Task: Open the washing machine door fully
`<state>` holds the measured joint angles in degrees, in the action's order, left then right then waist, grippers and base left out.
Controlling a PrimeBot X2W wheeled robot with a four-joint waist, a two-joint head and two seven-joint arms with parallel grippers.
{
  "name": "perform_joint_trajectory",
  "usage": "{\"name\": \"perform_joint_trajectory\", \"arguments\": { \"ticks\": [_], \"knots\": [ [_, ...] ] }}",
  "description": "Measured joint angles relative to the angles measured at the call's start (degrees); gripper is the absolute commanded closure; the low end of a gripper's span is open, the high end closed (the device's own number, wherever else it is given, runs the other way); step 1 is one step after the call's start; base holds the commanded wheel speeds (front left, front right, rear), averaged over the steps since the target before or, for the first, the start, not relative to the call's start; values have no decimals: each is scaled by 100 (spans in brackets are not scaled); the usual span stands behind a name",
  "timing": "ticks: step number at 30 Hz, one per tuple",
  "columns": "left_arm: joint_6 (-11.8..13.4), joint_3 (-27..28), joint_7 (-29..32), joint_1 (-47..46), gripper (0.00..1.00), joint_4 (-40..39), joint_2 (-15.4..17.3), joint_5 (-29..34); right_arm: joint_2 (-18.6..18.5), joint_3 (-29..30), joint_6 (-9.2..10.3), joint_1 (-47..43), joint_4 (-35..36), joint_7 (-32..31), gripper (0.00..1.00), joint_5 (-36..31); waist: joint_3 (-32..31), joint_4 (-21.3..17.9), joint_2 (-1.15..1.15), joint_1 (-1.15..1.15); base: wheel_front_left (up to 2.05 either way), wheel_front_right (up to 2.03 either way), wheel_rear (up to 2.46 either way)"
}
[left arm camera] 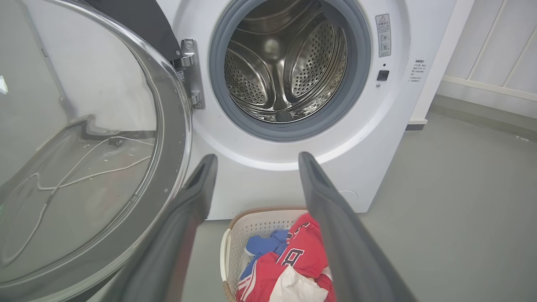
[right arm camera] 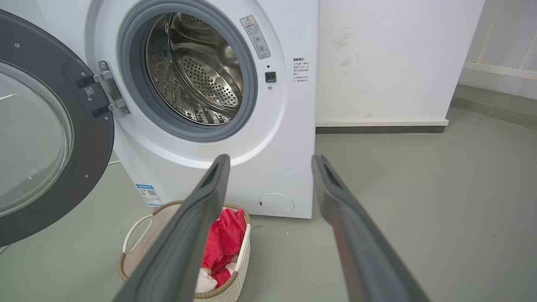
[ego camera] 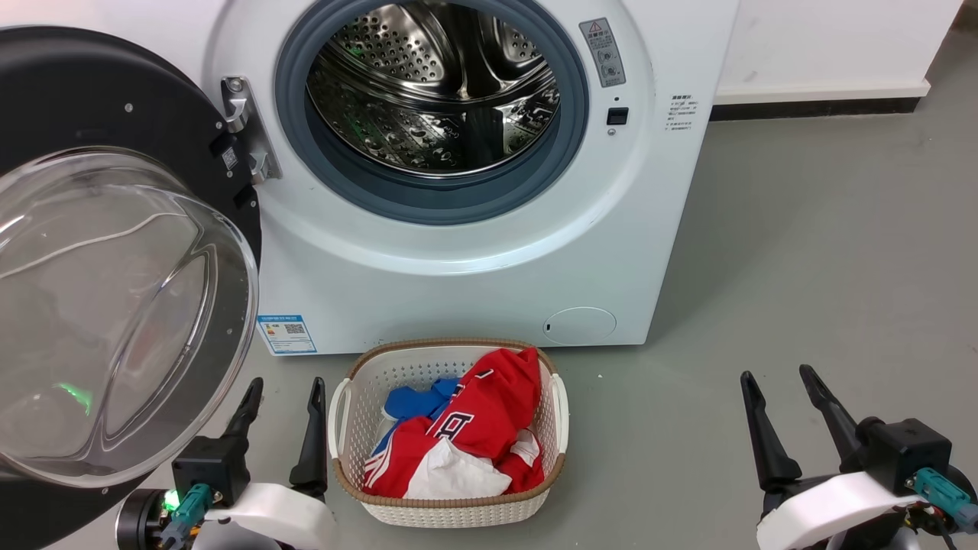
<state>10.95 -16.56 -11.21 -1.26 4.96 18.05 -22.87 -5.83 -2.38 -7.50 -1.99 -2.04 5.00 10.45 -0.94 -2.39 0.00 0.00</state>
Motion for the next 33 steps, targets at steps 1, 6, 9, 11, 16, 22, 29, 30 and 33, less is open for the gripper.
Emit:
{"name": "perform_joint_trajectory", "arguments": {
  "ticks": [1,6,9,11,16,22,29,30,33],
  "knots": [
    [7,5,-5,-8,0,5,5,0,0,0,0,0,-7,2,0,0,0,3,0,0,0,0,0],
    [41,25,-34,-14,0,11,26,0,1,-8,0,25,-35,35,0,-9,-10,0,0,0,0,0,0],
    [66,27,-34,-14,0,20,43,-1,0,-19,0,31,-60,52,0,-9,-18,-7,0,0,0,0,0],
    [66,25,-33,-14,0,24,47,-3,-1,-21,0,34,-74,55,0,-9,-19,-9,0,0,0,0,0],
    [67,7,-30,6,100,75,35,-5,-3,-20,0,16,-134,54,100,-7,-17,-11,0,0,0,0,0],
    [-14,34,53,151,100,221,-112,-328,25,-8,0,-125,-321,-3,100,358,-12,-5,0,0,0,0,0],
    [-179,230,204,132,100,290,-235,-988,35,57,0,-64,-405,-104,100,1143,-5,10,0,0,0,0,0],
    [-200,257,221,126,100,301,-247,-1079,37,67,0,-49,-414,-113,100,1248,-4,12,0,0,0,0,0],
    [-278,338,282,113,100,337,-287,-1337,42,99,0,-26,-452,-152,100,1556,-1,18,0,0,0,0,0]
  ]
}}
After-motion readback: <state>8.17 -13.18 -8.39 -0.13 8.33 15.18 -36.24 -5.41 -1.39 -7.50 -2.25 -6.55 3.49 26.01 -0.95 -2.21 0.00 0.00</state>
